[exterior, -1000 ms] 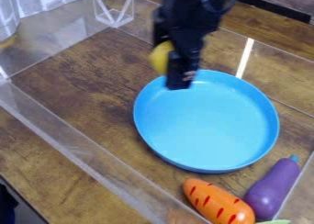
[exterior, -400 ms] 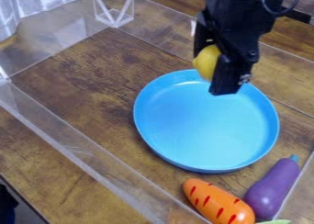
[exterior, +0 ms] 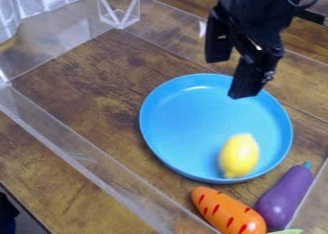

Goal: Put the lemon on the blue tray

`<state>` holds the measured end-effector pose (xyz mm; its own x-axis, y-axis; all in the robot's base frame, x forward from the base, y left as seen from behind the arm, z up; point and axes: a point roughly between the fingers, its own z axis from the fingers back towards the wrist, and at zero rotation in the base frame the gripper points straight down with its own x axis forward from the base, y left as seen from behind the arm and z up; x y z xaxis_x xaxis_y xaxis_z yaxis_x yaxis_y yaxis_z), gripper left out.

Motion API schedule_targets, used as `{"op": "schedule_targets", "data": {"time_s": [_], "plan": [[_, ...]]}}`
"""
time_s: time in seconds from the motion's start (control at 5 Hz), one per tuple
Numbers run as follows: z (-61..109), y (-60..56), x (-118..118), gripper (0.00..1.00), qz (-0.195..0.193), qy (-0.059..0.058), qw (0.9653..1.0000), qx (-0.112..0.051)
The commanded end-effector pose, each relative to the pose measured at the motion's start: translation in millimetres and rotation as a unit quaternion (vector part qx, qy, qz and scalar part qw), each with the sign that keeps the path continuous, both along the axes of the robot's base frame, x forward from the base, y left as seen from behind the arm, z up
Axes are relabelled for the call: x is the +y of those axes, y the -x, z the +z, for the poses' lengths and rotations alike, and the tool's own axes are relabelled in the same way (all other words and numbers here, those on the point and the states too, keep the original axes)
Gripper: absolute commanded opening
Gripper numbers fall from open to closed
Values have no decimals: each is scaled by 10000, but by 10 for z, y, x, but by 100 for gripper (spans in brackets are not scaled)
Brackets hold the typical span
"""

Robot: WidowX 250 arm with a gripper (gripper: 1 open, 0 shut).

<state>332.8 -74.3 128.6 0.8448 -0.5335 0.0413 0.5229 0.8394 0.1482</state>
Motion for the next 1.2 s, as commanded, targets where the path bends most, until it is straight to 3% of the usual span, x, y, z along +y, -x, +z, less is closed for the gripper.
{"op": "schedule_targets", "data": {"time_s": [0.0, 0.6, 1.0], "plan": [[120, -33, 20, 100, 111, 139, 9994, -282], [27, 16, -49, 100, 32, 258, 9995, -178], [-409, -155, -107, 100, -31, 353, 9993, -140]]}}
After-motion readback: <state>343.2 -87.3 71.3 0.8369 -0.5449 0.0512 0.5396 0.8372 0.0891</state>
